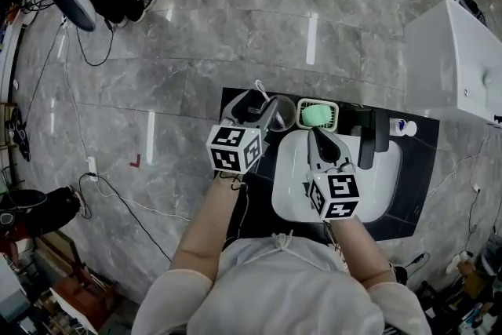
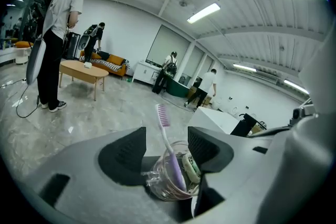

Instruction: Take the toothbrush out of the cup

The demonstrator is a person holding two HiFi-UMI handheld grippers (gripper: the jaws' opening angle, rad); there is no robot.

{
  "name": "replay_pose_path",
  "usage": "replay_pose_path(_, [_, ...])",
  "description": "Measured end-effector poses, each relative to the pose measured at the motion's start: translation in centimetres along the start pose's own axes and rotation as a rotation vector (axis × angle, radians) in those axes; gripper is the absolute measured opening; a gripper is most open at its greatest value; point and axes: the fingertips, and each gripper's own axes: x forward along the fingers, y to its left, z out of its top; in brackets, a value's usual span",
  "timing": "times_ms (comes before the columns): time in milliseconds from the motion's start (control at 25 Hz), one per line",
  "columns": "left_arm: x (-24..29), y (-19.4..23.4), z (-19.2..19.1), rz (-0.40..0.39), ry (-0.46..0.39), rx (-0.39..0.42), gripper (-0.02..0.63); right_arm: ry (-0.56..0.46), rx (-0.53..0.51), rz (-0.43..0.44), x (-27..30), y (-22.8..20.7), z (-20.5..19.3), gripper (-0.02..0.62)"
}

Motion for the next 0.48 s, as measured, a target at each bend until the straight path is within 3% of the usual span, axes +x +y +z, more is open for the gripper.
replay_pose_path(200, [1.3, 0.4, -0.7, -0.019, 0.045, 0.006, 0.232, 0.017, 0.008, 0.001, 0.6, -0.4, -0.8, 0.026])
replay_pose_path(480, [1.6, 0.4, -0.9, -0.008, 0.058, 0.042, 0.088, 0.041, 0.011, -0.011, 0.3, -0.8, -1.8, 0.026])
